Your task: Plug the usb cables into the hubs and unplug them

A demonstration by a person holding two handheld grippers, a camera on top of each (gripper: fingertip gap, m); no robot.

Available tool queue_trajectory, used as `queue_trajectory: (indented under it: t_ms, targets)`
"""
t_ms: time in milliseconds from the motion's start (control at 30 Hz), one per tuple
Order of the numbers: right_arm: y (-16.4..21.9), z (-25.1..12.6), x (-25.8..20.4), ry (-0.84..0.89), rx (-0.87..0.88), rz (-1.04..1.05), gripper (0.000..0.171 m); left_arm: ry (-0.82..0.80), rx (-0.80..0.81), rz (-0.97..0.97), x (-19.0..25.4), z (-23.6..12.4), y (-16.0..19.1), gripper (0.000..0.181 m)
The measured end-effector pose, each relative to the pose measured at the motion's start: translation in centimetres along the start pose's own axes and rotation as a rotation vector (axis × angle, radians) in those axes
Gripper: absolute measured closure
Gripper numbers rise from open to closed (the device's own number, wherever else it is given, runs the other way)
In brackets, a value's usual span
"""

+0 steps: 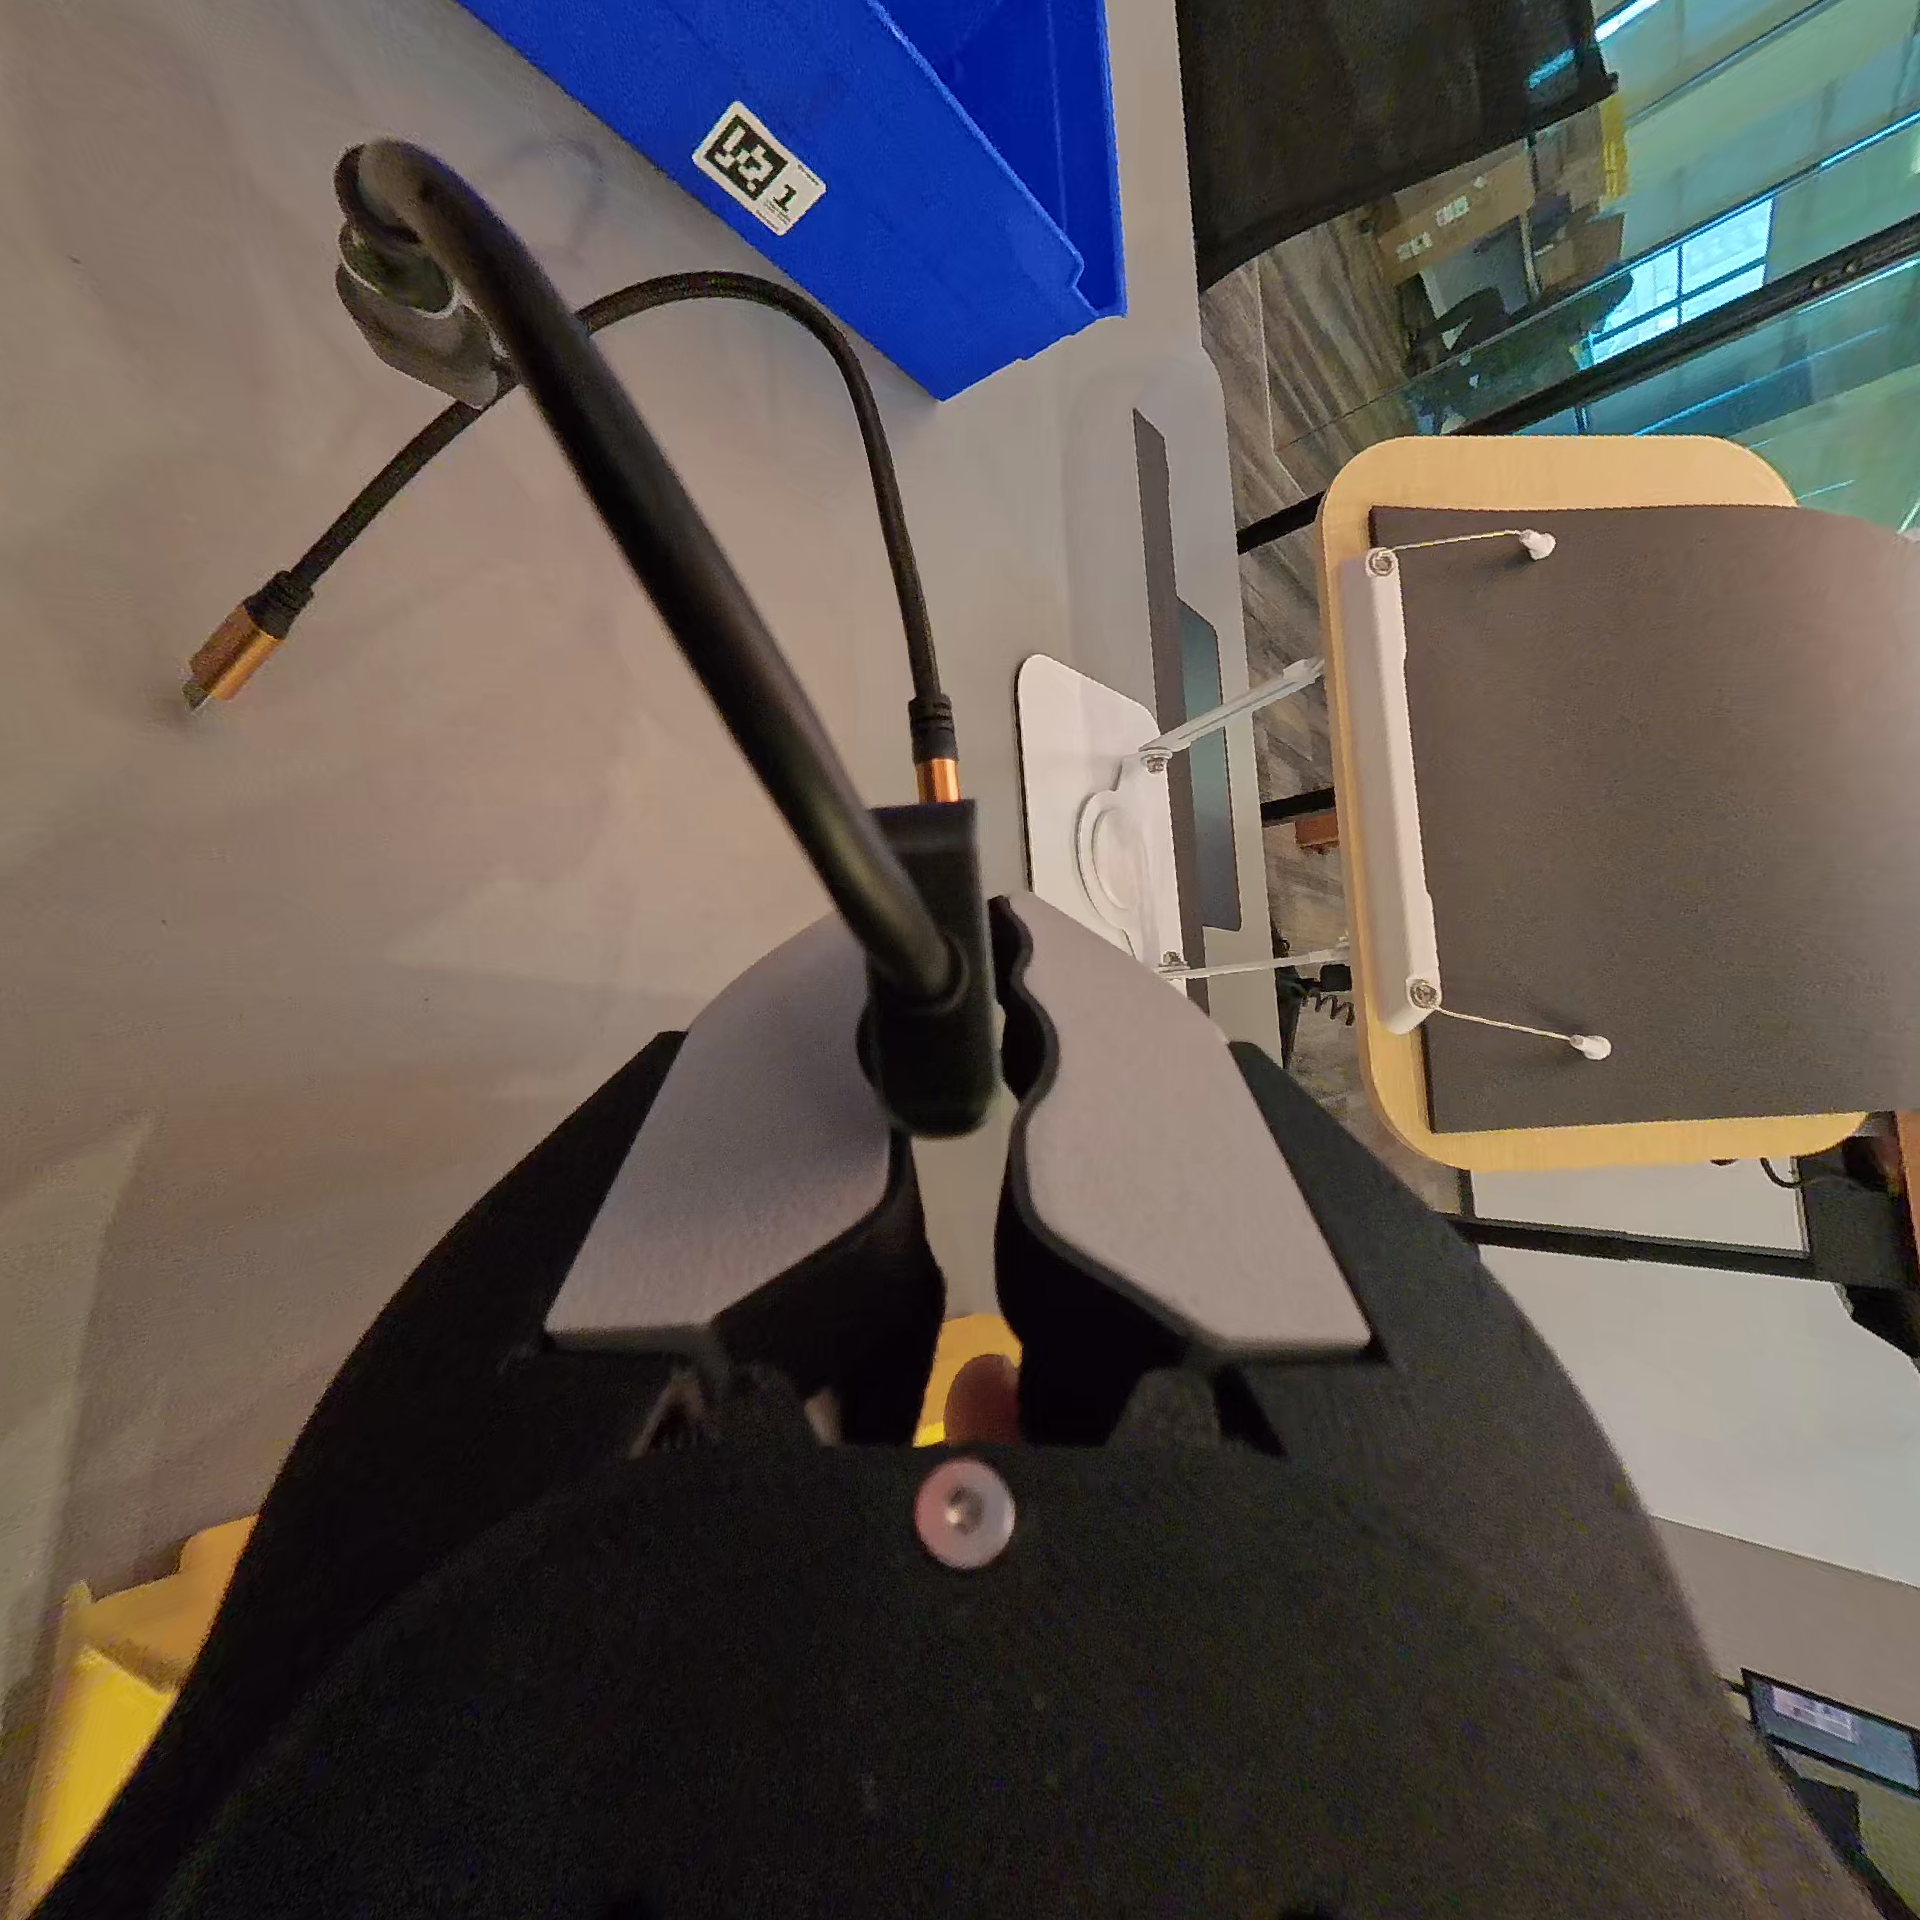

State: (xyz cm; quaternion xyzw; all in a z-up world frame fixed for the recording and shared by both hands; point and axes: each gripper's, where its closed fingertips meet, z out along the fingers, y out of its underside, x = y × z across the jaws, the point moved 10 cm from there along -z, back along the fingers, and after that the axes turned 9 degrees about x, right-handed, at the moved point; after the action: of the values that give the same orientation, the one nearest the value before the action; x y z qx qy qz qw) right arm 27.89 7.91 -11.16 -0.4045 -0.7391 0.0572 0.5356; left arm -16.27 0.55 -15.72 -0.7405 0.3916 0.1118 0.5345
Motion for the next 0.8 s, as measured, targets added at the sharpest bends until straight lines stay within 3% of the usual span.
queue_trajectory:
  t_ms: [267, 533, 667, 800]
  targets:
    - [0.1, -0.6, 0.1, 0.007, 0.019, 0.035, 0.160, 0.064, 0.425, -0.299, -1.2, -2.4, -4.9, 0.177]
    - [0.1, -1.4, 0.1, 0.011, 0.047, 0.079, 0.160, 0.256, 0.699, -0.454, 0.8, -0.9, -10.7, 0.177]
    - [0.3, -1.7, 0.0, 0.014, 0.048, 0.089, 0.160, 0.324, 0.724, -0.435, 2.3, 0.8, -13.3, 0.177]
    - [0.7, -2.4, 0.2, 0.017, 0.034, 0.085, 0.160, 0.355, 0.627, -0.344, 5.5, 4.0, -15.7, 0.177]
